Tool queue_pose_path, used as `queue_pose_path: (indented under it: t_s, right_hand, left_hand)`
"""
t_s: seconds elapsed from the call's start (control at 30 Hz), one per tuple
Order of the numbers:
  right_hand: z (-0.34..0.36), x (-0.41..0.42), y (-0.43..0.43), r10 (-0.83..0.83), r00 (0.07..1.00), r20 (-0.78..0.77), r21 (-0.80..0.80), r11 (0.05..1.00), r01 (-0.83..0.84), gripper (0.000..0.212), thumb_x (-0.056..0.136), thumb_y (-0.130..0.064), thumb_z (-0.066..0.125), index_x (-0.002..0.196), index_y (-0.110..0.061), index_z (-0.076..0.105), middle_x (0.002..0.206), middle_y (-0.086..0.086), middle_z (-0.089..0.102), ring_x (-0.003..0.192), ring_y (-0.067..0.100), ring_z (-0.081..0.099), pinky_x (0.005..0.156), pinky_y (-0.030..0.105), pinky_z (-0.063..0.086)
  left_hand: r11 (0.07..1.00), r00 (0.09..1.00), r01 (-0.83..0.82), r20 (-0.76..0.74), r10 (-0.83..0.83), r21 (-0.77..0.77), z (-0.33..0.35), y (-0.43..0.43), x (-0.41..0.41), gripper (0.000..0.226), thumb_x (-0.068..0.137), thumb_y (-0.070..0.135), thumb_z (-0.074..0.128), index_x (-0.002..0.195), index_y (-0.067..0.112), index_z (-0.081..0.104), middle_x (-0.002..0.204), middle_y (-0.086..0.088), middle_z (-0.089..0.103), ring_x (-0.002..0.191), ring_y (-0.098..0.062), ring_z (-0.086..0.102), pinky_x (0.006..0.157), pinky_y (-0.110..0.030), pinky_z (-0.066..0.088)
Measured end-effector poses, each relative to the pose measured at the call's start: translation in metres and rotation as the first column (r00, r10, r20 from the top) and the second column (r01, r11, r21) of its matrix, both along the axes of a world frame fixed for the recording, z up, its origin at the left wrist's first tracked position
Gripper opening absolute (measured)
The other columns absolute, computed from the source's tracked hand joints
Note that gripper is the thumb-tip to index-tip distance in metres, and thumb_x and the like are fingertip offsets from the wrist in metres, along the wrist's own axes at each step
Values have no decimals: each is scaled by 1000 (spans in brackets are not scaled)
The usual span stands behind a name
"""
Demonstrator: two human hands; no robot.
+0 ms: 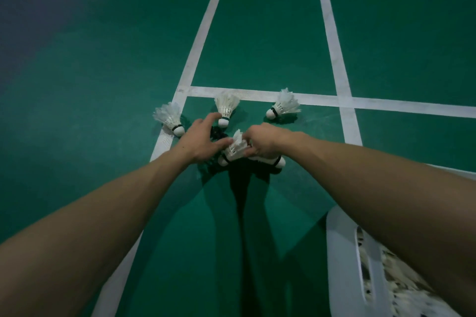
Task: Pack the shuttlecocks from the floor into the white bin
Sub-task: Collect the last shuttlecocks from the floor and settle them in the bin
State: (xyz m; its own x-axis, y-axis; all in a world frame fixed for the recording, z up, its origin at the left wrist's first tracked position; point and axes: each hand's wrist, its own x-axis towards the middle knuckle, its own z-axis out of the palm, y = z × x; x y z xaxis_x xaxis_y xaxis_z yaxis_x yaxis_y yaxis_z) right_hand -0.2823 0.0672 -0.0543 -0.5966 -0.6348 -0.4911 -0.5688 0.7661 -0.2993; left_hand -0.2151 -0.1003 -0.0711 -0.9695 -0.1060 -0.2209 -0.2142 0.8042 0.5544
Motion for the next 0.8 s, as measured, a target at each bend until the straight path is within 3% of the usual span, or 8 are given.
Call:
queue_pose_path:
  t_s: [0.1, 0.2, 0.27, 0.37, 0.47, 0.6, 0.73, 0.8]
  right_hand:
    - [-3, 9, -1, -10, 1000, -1, 2, 1000, 10, 34, 89, -37, 65, 113, -14, 60, 109, 10, 64, 100, 29, 58, 82, 33, 45]
    - [-1, 12, -1, -43, 999, -18, -2, 999, 43, 37, 85, -34, 71, 115, -15, 60, 110, 8, 64, 94, 27, 58, 80, 32, 46]
    - [2, 10, 3, -52, 998, -22, 20, 998, 52, 40, 80, -32, 76, 113, -14, 63, 104, 7, 64, 88, 24, 56, 76, 29, 44]
    - [3, 8, 8, -72, 994, -88, 43, 996, 76, 37, 78, -18, 77, 111, -9, 65, 105, 11, 66, 94, 29, 61, 80, 32, 49]
    - [6, 6, 10, -106, 984, -145, 26, 994, 110, 27, 78, -9, 74, 103, -6, 66, 107, 13, 64, 95, 30, 61, 85, 36, 52]
    - [15, 0, 20, -172, 979, -107, 47, 983, 177, 35, 76, -11, 80, 106, -4, 65, 108, 11, 62, 94, 27, 62, 87, 35, 53]
    - [24, -7, 35, -350, 935, -59, -34, 937, 348, 30, 77, -7, 76, 104, -4, 63, 100, 8, 63, 84, 20, 61, 76, 29, 56]
    - [31, -9, 42, -465, 884, 48, -129, 875, 467, 28, 78, -5, 75, 100, -8, 60, 102, 9, 59, 79, 19, 60, 64, 25, 55]
  left_hand:
    - [987, 980, 157, 121, -158, 21, 2, 6, -1, 94, 67, 45, 81, 143, 35, 26, 150, -12, 16, 128, -32, 41, 110, -37, 33]
    - [946, 952, 285, 158, -261, -157, -7, 13, 4, 104, 54, 45, 87, 139, 46, 27, 153, -2, -1, 134, -41, 27, 110, -52, 31]
    - [957, 977, 208, 100, -190, -204, -15, 21, 6, 97, 58, 42, 86, 136, 46, 29, 149, -1, 9, 129, -40, 30, 107, -55, 34]
    - [953, 989, 145, 12, -147, -266, -21, 29, 6, 83, 68, 34, 80, 132, 45, 29, 136, 1, 28, 117, -37, 40, 99, -56, 39]
    - [952, 995, 93, 9, -95, -292, -19, 34, 5, 75, 74, 34, 76, 133, 40, 30, 136, 0, 32, 119, -36, 39, 98, -60, 38]
    - [939, 995, 103, 36, -96, -327, -22, 43, 5, 73, 74, 39, 75, 130, 36, 29, 133, 0, 36, 121, -37, 37, 95, -66, 37]
    - [952, 996, 92, 33, -86, -292, -23, 51, -2, 69, 73, 31, 75, 124, 34, 29, 123, 0, 49, 109, -33, 45, 86, -51, 46]
    - [958, 995, 99, 8, -100, -270, -19, 49, -3, 71, 71, 29, 76, 124, 36, 30, 118, 1, 53, 101, -29, 48, 78, -41, 46]
